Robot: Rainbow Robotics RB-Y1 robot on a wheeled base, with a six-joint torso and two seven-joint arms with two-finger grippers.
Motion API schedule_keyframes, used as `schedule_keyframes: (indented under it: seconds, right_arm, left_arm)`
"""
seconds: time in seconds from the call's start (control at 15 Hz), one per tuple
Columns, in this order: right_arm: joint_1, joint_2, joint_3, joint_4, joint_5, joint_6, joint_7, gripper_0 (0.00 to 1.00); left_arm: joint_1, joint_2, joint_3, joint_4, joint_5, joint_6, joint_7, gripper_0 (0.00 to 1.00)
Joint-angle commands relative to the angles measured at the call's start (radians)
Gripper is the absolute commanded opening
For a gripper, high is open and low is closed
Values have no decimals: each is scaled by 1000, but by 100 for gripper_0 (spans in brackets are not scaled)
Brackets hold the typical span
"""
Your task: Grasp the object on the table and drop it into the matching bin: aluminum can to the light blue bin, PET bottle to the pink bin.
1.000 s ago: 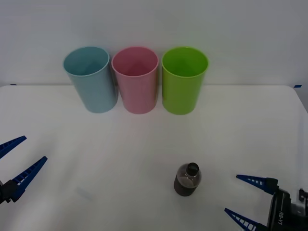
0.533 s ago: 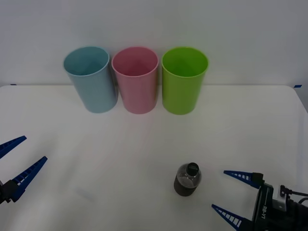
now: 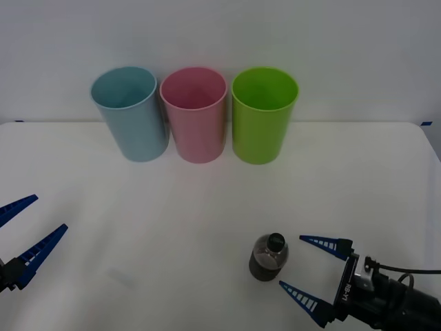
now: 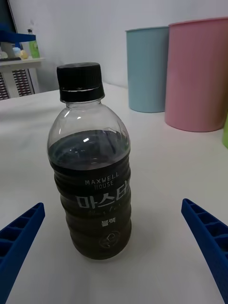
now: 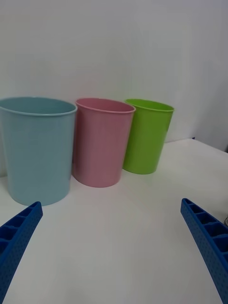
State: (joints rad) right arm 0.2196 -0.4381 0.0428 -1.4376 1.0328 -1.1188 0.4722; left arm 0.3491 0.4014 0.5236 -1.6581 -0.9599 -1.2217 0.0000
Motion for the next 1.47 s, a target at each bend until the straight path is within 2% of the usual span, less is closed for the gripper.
schedule_keyframes:
  seconds: [0.07, 0.93, 1.4, 1.47]
  right_arm:
    - [-9, 1, 37, 0, 1, 31, 11, 100]
    - [-57, 67, 123, 0, 15, 166, 48, 100]
    - [-57, 71, 126, -1, 15, 175, 49, 100]
    - [-57, 71, 126, -1, 13, 175, 49, 57]
  left_arm:
    - [0, 0, 0, 0, 0, 0, 0, 100]
    - [0, 0, 0, 0, 0, 0, 0, 100]
    - [0, 0, 0, 0, 0, 0, 0, 100]
    - [0, 0, 0, 0, 0, 0, 0, 100]
